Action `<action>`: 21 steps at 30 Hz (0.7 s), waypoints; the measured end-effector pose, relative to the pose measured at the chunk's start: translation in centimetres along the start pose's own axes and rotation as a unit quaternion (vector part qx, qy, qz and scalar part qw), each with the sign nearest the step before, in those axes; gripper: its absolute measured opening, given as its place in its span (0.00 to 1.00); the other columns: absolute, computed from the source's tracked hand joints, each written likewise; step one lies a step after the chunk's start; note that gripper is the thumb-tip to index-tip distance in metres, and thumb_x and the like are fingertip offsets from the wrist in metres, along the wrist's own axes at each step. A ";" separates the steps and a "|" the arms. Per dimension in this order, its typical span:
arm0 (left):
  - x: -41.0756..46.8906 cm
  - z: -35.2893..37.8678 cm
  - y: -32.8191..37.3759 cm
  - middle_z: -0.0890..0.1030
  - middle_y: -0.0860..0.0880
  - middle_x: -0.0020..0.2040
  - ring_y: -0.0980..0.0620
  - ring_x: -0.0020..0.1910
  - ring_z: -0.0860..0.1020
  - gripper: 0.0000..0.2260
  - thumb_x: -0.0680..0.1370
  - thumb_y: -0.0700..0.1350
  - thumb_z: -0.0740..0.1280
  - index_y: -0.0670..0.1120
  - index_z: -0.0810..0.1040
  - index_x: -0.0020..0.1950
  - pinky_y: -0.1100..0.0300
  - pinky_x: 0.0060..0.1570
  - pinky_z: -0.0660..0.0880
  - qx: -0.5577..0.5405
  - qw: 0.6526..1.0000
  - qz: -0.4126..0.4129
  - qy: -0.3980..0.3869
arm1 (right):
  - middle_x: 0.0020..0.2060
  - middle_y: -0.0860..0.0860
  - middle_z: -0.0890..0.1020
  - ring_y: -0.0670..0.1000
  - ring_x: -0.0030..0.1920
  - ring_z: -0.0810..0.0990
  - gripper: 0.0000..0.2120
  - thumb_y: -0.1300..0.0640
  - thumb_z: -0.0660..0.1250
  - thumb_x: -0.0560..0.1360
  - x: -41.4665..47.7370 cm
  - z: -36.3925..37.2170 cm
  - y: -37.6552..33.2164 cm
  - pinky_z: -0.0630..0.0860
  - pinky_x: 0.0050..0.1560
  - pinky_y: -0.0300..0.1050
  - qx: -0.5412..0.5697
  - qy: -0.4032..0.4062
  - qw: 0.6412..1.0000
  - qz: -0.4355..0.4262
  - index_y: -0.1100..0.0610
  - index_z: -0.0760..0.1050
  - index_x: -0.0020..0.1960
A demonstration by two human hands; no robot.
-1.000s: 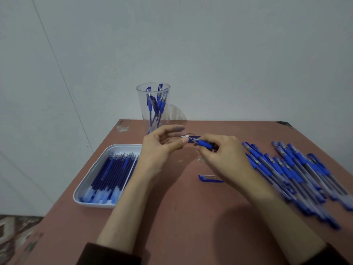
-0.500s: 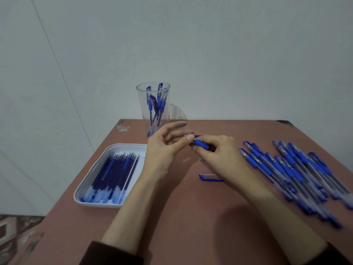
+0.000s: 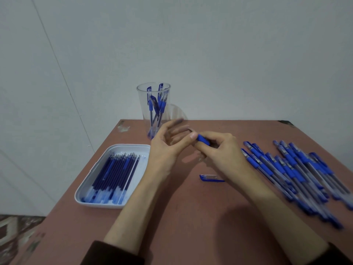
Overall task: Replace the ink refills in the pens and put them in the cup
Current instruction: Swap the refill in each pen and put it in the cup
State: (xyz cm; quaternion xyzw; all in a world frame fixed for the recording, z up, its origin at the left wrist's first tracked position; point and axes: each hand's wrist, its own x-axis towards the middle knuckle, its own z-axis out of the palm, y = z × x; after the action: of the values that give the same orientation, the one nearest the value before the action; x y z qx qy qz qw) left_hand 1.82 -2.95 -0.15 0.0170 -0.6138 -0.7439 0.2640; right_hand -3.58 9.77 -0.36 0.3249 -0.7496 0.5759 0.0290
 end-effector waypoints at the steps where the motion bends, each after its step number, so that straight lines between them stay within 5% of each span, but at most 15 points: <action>1: 0.0 -0.1 0.0 0.83 0.47 0.50 0.59 0.47 0.82 0.16 0.71 0.35 0.72 0.42 0.78 0.58 0.68 0.46 0.75 0.007 1.000 -0.004 0.003 | 0.30 0.57 0.78 0.55 0.31 0.74 0.04 0.56 0.70 0.75 0.1 -0.1 -0.1 0.73 0.31 0.45 0.011 0.011 1.000 0.003 0.52 0.83 0.45; 4: -0.2 -0.1 0.0 0.85 0.47 0.46 0.57 0.47 0.83 0.08 0.73 0.37 0.70 0.41 0.82 0.51 0.69 0.46 0.75 0.025 1.000 -0.009 -0.015 | 0.28 0.51 0.77 0.47 0.30 0.74 0.04 0.57 0.69 0.75 0.0 -0.4 -0.2 0.71 0.29 0.34 0.019 0.025 0.999 0.010 0.51 0.83 0.44; 9: -0.2 0.1 -0.1 0.85 0.47 0.47 0.55 0.50 0.82 0.07 0.73 0.41 0.70 0.43 0.83 0.50 0.68 0.50 0.76 0.018 0.999 -0.027 -0.022 | 0.27 0.49 0.77 0.52 0.31 0.75 0.05 0.53 0.69 0.75 -0.1 0.0 0.1 0.73 0.33 0.45 -0.032 0.004 0.999 0.004 0.52 0.83 0.45; 12: -0.2 0.0 -0.3 0.85 0.47 0.46 0.54 0.49 0.82 0.07 0.74 0.41 0.70 0.43 0.83 0.50 0.67 0.51 0.76 0.026 0.999 -0.027 -0.026 | 0.25 0.40 0.77 0.42 0.29 0.73 0.04 0.56 0.69 0.75 -0.2 0.2 0.0 0.70 0.33 0.36 -0.038 -0.013 0.999 -0.001 0.50 0.83 0.46; 17: -0.1 -0.2 -0.4 0.85 0.51 0.41 0.57 0.45 0.82 0.07 0.70 0.45 0.72 0.45 0.83 0.45 0.68 0.48 0.76 0.033 0.999 -0.030 -0.002 | 0.31 0.58 0.78 0.60 0.35 0.76 0.06 0.54 0.69 0.75 -0.1 0.1 -0.4 0.75 0.38 0.53 -0.017 0.008 1.000 -0.014 0.55 0.83 0.45; 21: -0.2 0.0 -0.5 0.85 0.48 0.45 0.55 0.49 0.82 0.08 0.71 0.45 0.71 0.44 0.84 0.47 0.66 0.53 0.76 0.023 0.999 -0.028 -0.014 | 0.28 0.57 0.75 0.53 0.29 0.71 0.04 0.57 0.70 0.74 0.1 0.0 -0.4 0.72 0.31 0.47 -0.017 0.042 0.999 -0.005 0.54 0.83 0.43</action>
State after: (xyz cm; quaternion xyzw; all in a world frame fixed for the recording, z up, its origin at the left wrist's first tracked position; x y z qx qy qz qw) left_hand 1.83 -2.86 -0.64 0.0303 -0.6339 -0.7366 0.2339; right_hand -3.43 9.71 0.04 0.3034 -0.7560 0.5759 0.0687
